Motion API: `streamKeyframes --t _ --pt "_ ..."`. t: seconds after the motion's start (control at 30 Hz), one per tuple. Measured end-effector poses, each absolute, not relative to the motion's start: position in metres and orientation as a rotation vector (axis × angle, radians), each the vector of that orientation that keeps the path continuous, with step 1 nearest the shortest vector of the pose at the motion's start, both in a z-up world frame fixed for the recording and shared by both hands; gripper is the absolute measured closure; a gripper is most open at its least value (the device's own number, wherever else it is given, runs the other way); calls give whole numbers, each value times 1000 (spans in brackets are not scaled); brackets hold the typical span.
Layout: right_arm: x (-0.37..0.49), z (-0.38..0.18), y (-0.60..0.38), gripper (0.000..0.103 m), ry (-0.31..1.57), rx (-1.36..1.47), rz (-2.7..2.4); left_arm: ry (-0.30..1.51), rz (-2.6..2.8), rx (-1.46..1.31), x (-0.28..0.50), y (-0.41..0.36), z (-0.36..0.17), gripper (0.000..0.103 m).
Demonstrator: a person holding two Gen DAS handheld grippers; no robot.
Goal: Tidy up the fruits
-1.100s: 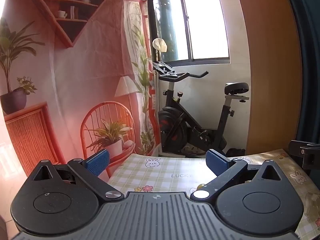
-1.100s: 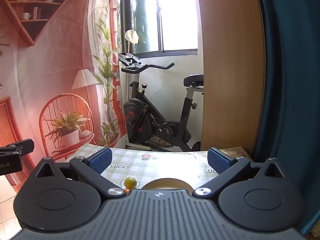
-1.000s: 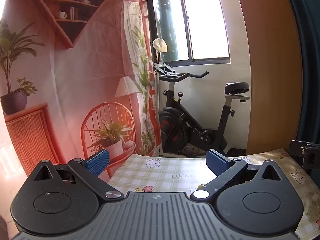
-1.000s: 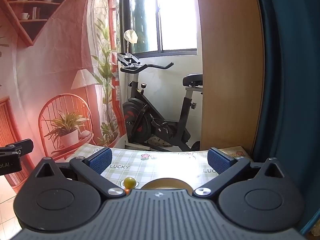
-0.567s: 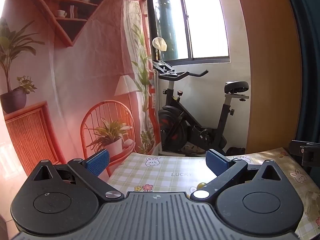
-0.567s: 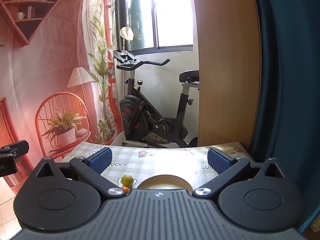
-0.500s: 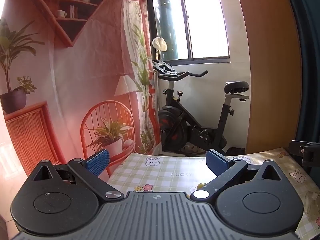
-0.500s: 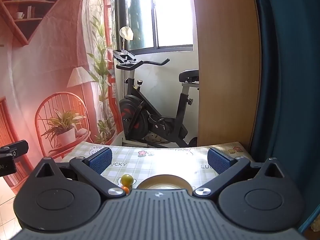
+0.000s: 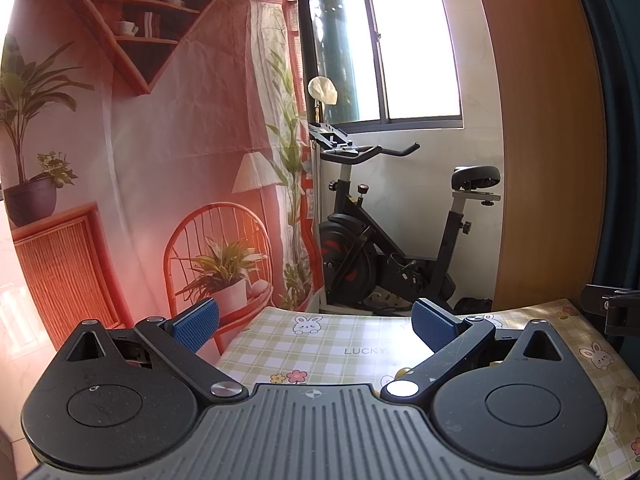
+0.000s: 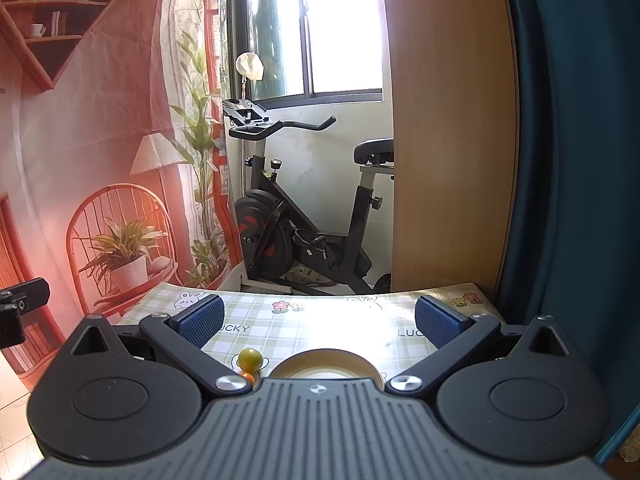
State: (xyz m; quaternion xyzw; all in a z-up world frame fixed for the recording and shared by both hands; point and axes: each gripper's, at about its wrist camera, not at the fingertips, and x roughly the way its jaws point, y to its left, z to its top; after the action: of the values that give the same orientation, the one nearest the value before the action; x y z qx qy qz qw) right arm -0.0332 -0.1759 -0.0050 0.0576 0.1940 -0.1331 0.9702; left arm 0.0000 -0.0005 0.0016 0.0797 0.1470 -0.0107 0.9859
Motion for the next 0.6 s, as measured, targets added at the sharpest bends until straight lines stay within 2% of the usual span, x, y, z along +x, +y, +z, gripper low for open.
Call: streamKeyframes --t 0.6 --pt "-34 -2 -176 0 393 116 -269 274 -6 156 -8 -3 1 0"
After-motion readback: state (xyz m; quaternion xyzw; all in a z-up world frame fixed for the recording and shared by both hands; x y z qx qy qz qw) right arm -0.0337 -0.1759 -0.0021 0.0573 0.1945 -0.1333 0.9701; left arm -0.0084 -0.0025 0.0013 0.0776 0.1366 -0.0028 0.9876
